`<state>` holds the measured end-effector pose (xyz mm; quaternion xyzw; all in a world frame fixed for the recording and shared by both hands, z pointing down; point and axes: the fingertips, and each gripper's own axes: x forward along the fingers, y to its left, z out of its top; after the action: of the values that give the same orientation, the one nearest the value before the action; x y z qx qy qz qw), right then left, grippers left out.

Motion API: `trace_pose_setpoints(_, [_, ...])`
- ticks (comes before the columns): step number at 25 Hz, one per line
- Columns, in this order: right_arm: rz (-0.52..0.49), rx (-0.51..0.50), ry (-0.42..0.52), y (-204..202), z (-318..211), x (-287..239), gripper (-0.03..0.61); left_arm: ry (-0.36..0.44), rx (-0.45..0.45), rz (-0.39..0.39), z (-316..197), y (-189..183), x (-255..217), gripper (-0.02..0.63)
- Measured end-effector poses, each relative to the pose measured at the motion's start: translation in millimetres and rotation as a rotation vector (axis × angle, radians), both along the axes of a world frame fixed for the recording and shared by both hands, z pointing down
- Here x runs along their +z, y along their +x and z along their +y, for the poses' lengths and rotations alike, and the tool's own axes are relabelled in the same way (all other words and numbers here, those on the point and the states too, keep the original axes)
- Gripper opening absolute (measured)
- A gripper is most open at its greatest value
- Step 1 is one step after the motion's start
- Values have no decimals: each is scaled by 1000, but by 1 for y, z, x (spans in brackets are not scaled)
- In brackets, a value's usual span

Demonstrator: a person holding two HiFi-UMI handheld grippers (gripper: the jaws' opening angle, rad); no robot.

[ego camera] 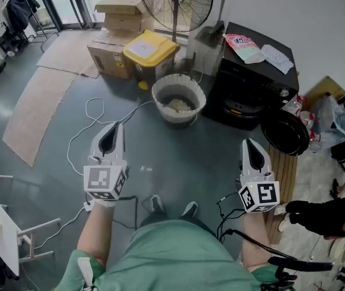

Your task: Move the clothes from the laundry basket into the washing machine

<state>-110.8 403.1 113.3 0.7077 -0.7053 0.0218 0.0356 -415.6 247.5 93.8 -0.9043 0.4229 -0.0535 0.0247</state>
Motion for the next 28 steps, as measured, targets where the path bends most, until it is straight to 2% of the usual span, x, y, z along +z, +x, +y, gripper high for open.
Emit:
trace_pose_setpoints(10, [-11, -15, 12, 45, 19, 6, 2, 1, -18, -16, 23, 43, 2, -2])
trace_pose_setpoints(20, [-104, -35, 31, 100, 21, 22, 11, -26, -68, -19, 48, 87, 11, 0])
trace_pose_setpoints(25, [-109, -42, 47, 106, 8, 17, 69, -27, -80, -28, 44, 89, 8, 31])
trace_pose_setpoints(28, [-100, -54, 36, 101, -8, 19, 78, -27, -103, -23, 29, 80, 10, 53])
